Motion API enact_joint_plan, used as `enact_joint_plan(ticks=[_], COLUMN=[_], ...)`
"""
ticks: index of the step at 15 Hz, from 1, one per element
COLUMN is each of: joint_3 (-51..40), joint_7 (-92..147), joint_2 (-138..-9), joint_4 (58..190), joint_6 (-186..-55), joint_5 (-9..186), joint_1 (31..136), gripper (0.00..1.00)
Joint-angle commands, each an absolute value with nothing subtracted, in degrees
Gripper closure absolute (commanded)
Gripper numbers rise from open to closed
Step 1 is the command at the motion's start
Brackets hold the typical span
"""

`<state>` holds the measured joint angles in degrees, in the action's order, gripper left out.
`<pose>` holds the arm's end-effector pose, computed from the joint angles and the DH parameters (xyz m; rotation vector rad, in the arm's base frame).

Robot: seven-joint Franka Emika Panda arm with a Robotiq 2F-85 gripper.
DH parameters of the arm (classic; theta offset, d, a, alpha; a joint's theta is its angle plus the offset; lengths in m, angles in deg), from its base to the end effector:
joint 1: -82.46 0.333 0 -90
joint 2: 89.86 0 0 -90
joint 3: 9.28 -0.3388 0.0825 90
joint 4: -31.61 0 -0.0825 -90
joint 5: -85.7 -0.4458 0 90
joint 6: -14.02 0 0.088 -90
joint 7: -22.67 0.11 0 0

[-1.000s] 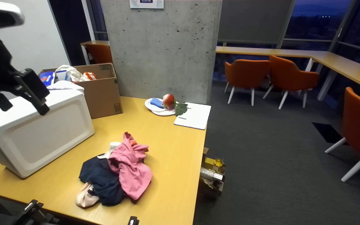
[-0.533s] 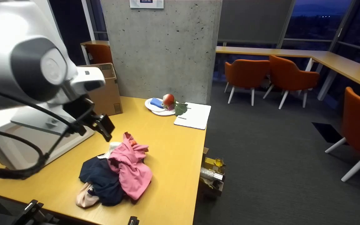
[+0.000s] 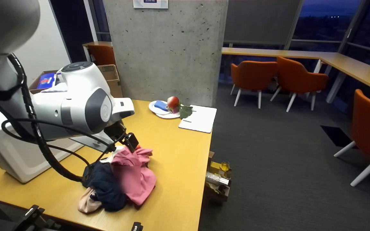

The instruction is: Move the clothes to the box

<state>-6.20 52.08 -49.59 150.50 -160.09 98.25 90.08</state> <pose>0.6262 0.0651 0.0667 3.0924 -0.3130 0.4223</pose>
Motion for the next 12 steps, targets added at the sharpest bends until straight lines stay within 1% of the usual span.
enact_joint_plan(ticks=[1, 6, 12], joint_3=[-5.7, -4.3, -1.2], joint_7=[48.2, 46.0, 45.3], joint_2=[-43.0, -41.3, -40.9], joint_4=[143.0, 143.1, 144.0], joint_6=[-160.9, -159.3, -157.8], joint_5=[89.5, 84.7, 83.4], joint_1=[94.5, 97.9, 98.0], gripper=[0.0, 0.0, 0.0])
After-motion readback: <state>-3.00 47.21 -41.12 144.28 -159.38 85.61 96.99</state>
